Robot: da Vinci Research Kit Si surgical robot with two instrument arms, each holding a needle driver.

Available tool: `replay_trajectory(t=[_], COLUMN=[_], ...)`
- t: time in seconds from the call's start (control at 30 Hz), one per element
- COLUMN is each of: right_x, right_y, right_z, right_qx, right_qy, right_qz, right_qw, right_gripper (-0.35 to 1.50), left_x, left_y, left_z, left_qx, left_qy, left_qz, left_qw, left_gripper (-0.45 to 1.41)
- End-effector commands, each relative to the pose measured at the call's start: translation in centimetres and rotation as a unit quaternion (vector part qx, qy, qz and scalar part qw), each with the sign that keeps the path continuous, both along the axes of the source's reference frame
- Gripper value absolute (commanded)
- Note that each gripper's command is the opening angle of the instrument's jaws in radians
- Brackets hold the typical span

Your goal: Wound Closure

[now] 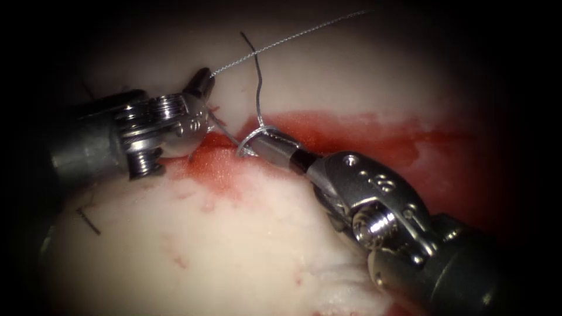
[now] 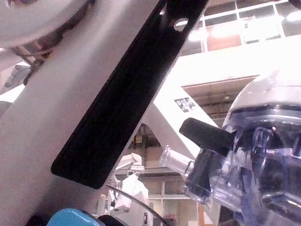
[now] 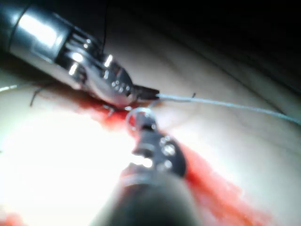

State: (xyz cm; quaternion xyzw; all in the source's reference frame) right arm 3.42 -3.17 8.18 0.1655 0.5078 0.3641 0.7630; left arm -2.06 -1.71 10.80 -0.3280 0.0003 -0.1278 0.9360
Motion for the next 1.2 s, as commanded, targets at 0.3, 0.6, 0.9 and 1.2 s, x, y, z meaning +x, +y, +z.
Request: replay_trajectory(t=[0.3,0.6,0.9,1.2], right_x=[-0.08,-0.16,-0.09,0.07], right_y=[0.21,0.29,0.27,0.10], right_z=[0.13,0.02,-0.13,-0.15], right_qx=[-0.065,-0.142,-0.238,-0.307], right_qy=[0.056,0.085,0.123,0.193], right_qz=[-0.209,-0.276,-0.341,-0.500], right_qw=[0.974,0.947,0.901,0.786], right_gripper=[-0.35,-0.35,-0.35,-0.35], left_x=[-0.32,-0.08,0.29,0.10], left_y=[0.17,0.70,1.13,1.30], left_z=[0.26,-0.04,-0.35,-0.24], left_qx=[-0.021,-0.015,-0.084,-0.103], left_qy=[0.174,0.128,0.101,0.132], left_qz=[0.073,0.109,0.126,0.107], left_qw=[0.982,0.986,0.983,0.980], left_gripper=[-0.45,-0.45,-0.45,-0.45])
